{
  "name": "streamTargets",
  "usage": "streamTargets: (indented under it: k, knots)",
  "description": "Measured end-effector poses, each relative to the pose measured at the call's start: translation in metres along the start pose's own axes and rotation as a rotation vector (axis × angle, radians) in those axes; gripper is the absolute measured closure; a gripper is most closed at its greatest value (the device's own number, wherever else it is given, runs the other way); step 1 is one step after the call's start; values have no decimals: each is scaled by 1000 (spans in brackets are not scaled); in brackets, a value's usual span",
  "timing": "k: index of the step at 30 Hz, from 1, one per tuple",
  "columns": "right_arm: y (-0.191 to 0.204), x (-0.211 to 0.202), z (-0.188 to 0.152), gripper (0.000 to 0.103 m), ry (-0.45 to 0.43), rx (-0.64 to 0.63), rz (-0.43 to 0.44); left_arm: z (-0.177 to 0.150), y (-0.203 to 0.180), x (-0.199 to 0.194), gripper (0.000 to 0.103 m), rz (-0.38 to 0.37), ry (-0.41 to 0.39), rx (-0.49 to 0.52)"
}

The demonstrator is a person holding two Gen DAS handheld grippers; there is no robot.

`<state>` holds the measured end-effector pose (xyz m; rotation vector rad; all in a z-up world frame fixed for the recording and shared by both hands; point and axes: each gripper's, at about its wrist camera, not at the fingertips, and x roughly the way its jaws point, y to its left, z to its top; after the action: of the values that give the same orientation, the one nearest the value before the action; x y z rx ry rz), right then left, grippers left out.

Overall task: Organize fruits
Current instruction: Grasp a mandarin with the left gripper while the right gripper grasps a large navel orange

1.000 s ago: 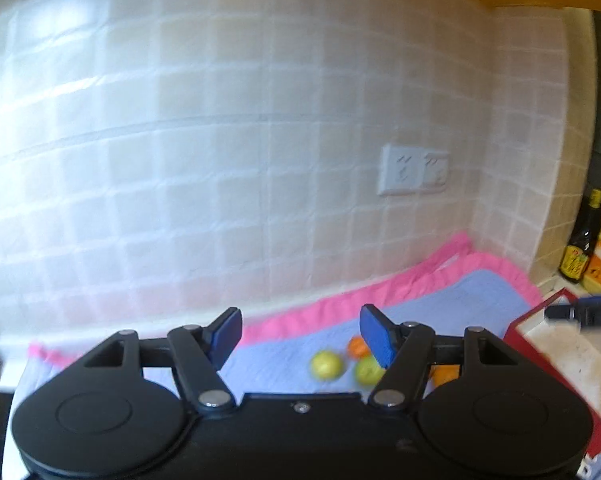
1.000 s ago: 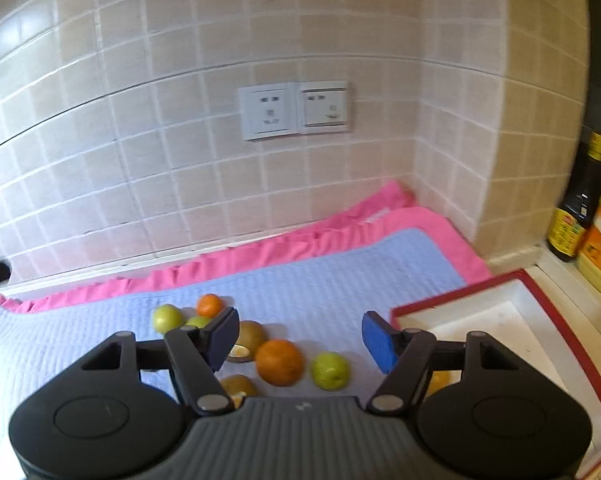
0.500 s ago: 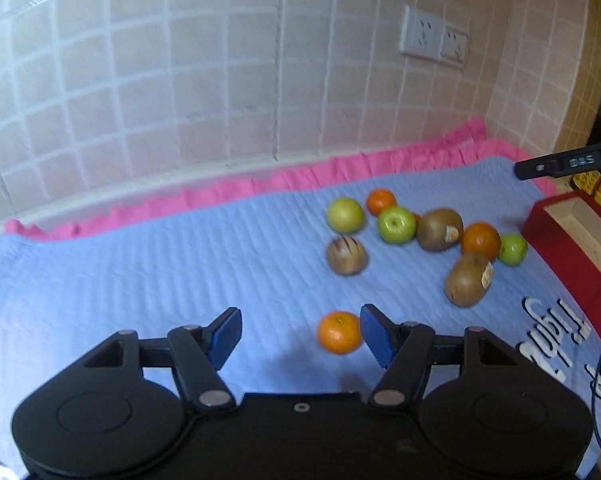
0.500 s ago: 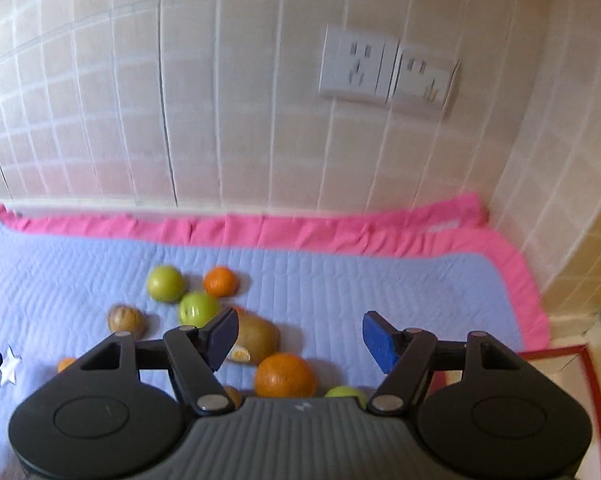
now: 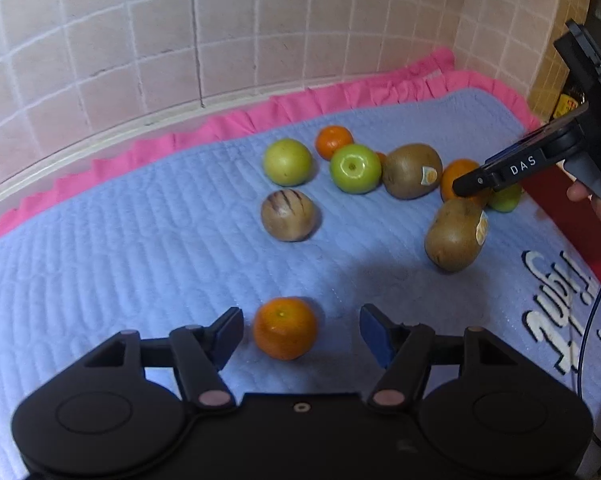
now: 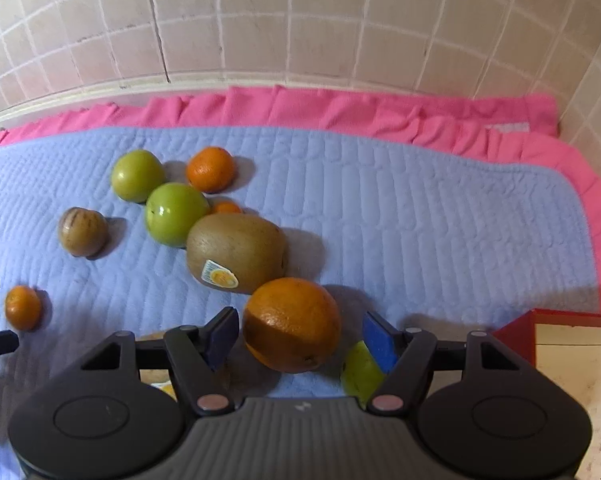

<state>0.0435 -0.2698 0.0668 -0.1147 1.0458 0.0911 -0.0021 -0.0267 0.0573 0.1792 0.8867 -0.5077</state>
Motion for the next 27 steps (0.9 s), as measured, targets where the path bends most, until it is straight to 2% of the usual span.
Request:
streamTargets:
  k: [3, 6, 8, 10, 15, 21, 22, 23, 27]
  knots:
    - [0, 4, 0, 33, 9, -7, 8, 2, -1, 7, 26, 3, 12, 0]
    - [1, 9, 2, 35, 18, -11, 6, 2, -1, 12, 35, 9, 16, -9]
    - [2, 12, 2, 41, 30, -11, 13, 3, -1, 14, 36, 25, 17, -7]
    - [4, 14, 1, 41, 39, -10, 16, 3, -1, 13, 39, 32, 15, -6]
    - [1, 11, 0, 43, 30, 18, 25, 2, 0, 12, 39, 32, 22, -8]
    - [1, 10, -1, 43, 22, 33, 26, -1, 2, 14, 47, 54, 33, 3]
    - [2, 10, -1, 43, 20, 31, 22, -2, 3, 15, 54, 61, 32, 7]
    - [3, 9, -1, 44, 19, 28, 18, -3, 3, 17, 57, 77, 39, 16]
    - [3, 3, -4, 45, -8, 54, 14, -5, 6, 14, 58, 71, 30, -6]
